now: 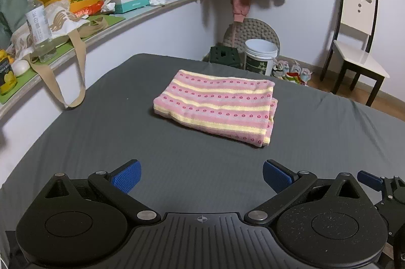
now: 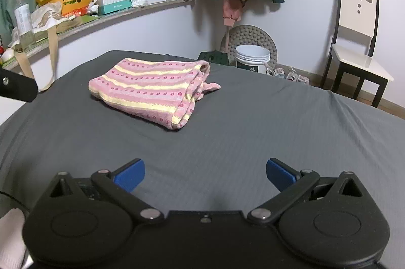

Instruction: Fold clothes

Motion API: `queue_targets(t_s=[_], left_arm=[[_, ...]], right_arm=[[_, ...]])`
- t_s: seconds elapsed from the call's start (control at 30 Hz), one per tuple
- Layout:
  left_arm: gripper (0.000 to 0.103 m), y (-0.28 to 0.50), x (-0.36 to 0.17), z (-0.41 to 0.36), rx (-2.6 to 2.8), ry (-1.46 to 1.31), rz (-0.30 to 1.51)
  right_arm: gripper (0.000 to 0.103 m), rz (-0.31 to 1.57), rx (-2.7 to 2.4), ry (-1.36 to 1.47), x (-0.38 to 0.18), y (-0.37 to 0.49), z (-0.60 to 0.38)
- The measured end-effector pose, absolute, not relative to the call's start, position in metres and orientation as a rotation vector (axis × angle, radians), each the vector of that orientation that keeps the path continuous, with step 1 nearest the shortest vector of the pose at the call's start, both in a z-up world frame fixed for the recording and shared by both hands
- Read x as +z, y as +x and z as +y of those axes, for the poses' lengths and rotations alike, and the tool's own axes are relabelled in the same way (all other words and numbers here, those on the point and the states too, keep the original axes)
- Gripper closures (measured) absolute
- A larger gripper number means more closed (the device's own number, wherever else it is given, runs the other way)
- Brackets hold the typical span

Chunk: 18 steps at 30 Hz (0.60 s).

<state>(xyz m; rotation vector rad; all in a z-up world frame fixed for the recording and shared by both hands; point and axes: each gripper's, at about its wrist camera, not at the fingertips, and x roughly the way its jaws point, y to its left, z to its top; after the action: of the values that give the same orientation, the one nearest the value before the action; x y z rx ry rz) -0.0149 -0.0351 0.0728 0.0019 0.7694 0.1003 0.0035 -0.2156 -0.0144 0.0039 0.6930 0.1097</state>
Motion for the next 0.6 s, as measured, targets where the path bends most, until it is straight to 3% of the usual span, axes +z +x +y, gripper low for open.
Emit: queue_targets(t_s=[0.6], left_arm=[[0.000, -0.0168, 0.0718, -0.0409, 0.078, 0.019, 0.774]], right_arm=[[0.000, 0.699, 0.113, 0.012, -0.0157, 0.0035, -0.2174]])
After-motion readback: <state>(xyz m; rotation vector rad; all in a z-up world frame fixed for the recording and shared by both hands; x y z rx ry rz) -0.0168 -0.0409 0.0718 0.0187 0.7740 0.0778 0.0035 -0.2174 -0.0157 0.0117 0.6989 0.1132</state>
